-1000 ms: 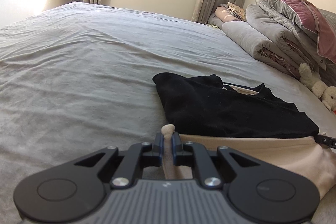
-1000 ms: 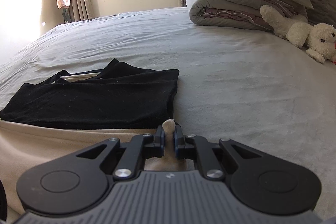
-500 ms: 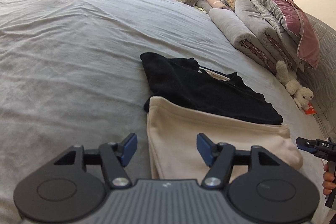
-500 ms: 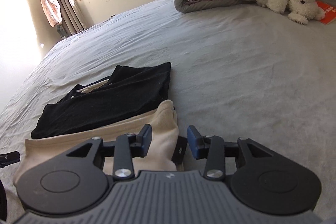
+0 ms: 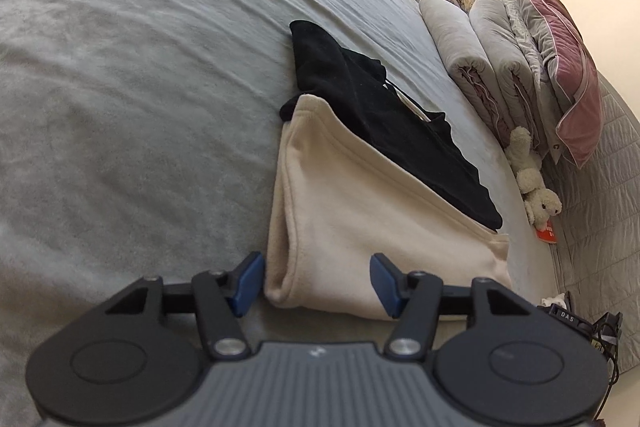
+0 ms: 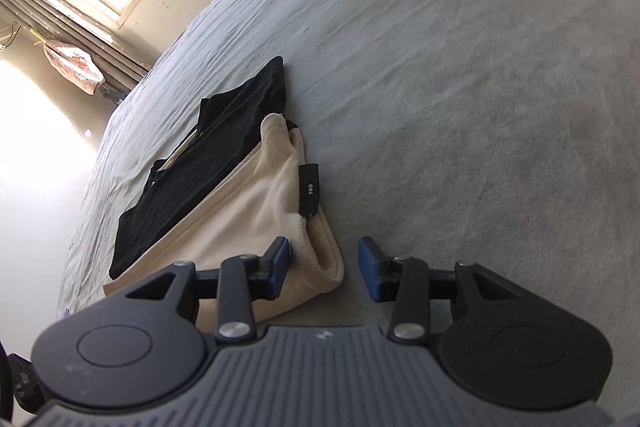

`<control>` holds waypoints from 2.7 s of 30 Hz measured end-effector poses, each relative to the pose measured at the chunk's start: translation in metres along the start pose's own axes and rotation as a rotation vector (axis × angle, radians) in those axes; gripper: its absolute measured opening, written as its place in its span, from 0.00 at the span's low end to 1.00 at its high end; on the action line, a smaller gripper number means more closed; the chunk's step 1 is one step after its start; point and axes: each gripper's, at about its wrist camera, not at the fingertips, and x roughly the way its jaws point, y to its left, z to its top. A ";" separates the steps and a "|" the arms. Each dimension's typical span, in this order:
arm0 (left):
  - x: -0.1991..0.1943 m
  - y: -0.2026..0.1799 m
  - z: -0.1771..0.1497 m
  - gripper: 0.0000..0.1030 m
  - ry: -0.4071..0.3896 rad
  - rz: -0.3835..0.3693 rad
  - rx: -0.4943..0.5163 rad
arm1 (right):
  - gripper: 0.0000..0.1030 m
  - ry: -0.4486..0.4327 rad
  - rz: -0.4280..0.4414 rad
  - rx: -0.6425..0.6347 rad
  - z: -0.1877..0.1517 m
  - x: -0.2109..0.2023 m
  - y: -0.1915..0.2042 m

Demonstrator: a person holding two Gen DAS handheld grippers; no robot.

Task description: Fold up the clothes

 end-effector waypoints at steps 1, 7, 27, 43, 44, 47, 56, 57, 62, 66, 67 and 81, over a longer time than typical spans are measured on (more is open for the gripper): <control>0.001 0.000 -0.001 0.53 -0.004 0.000 -0.009 | 0.42 0.004 0.008 -0.008 -0.001 0.001 0.001; 0.005 -0.005 -0.007 0.13 -0.054 0.086 0.025 | 0.18 0.012 -0.012 -0.108 -0.008 0.010 0.014; -0.007 -0.014 -0.016 0.18 -0.029 0.130 0.124 | 0.17 0.029 -0.075 -0.158 -0.006 0.000 0.015; 0.011 -0.033 0.026 0.40 -0.227 0.187 0.247 | 0.32 -0.131 -0.031 -0.292 0.021 0.015 0.047; 0.012 -0.035 0.026 0.39 -0.230 0.189 0.252 | 0.35 -0.112 -0.029 -0.282 0.025 0.011 0.047; 0.015 -0.036 0.028 0.37 -0.233 0.187 0.251 | 0.46 -0.028 -0.014 -0.262 0.030 -0.002 0.044; 0.023 -0.037 0.029 0.24 -0.251 0.193 0.234 | 0.47 -0.149 -0.048 -0.231 0.035 0.007 0.035; 0.024 -0.038 0.028 0.23 -0.257 0.197 0.240 | 0.47 -0.154 -0.054 -0.255 0.033 0.014 0.037; 0.021 -0.041 0.024 0.07 -0.311 0.190 0.265 | 0.04 -0.181 -0.131 -0.417 0.020 0.042 0.053; 0.011 -0.042 0.019 0.07 -0.394 0.184 0.269 | 0.04 -0.319 -0.152 -0.450 0.016 0.029 0.058; 0.011 -0.042 0.018 0.07 -0.399 0.184 0.277 | 0.04 -0.344 -0.154 -0.454 0.017 0.026 0.058; 0.018 -0.061 0.013 0.40 -0.440 0.337 0.408 | 0.35 -0.345 -0.316 -0.577 0.004 0.053 0.075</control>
